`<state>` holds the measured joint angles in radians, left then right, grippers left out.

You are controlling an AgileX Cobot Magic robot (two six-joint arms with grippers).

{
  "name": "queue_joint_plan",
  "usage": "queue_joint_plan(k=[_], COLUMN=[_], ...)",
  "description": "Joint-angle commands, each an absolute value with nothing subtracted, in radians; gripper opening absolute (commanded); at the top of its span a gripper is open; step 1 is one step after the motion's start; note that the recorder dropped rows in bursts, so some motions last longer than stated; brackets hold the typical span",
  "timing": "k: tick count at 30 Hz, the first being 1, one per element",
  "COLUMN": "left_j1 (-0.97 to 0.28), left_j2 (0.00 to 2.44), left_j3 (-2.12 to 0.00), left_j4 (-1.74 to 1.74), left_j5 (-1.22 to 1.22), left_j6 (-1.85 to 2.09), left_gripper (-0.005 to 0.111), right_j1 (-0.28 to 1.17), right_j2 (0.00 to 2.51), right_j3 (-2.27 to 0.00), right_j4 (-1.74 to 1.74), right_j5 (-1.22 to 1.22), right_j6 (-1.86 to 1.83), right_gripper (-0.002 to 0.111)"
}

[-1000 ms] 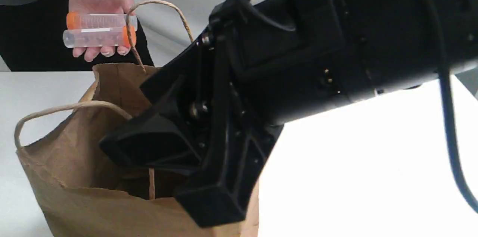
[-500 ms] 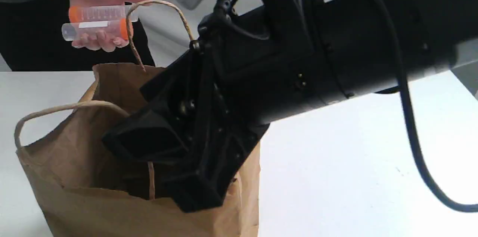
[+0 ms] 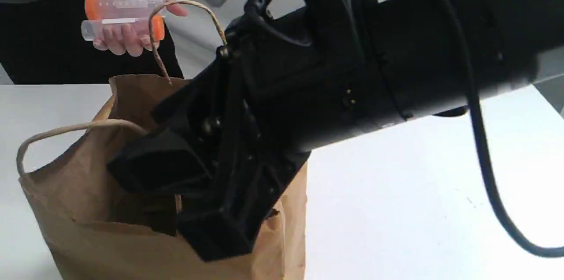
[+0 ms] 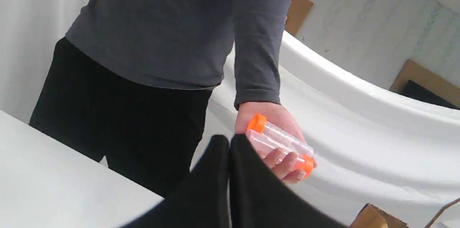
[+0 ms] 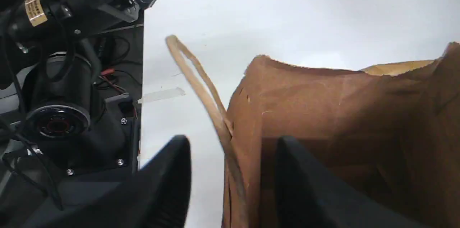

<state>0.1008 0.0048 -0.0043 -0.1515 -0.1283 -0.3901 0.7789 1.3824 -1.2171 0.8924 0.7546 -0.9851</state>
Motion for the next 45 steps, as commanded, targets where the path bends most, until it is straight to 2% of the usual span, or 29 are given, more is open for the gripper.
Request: queue_joint_plan(k=[1,4,14,16,21,30,38,45], left_j1=[0.103,0.103,0.103,0.101,0.101,0.101,0.101,0.101], left_j2=[0.0,0.0,0.0,0.0,0.0,0.008,0.286,0.64], left_j3=[0.0,0.0,0.0,-0.011,-0.15,-0.428,-0.673,-0.973], left_j4=[-0.145,-0.145,-0.149,-0.149,-0.116,-0.083,-0.109,-0.509], left_j5=[-0.132,-0.132,-0.128,-0.055,0.141,0.279,0.414,0.629], left_j6=[-0.389,-0.389,-0.464,-0.477,-0.431,-0.342,-0.2,0.341], left_gripper=[0.0,0.0,0.0,0.0,0.0,0.0,0.0,0.0], right_j1=[0.782,0.782,0.782,0.782,0.782,0.782,0.782,0.782], right_j2=[1.404,1.421,1.424,1.424,1.424,1.424,1.424,1.424], right_j3=[-1.224,-1.224,-1.224,-1.224,-1.224,-1.224,-1.224,-1.224], right_j4=[0.906,0.903,0.899,0.899,0.899,0.899,0.899,0.899], right_j5=[0.786,0.789,0.79,0.79,0.79,0.79,0.79,0.79], right_j6=[-0.989,-0.989,-0.982,-0.959,-0.944,-0.942,-0.942,-0.942], right_gripper=[0.021,0.0,0.0,0.0,0.0,0.0,0.0,0.0])
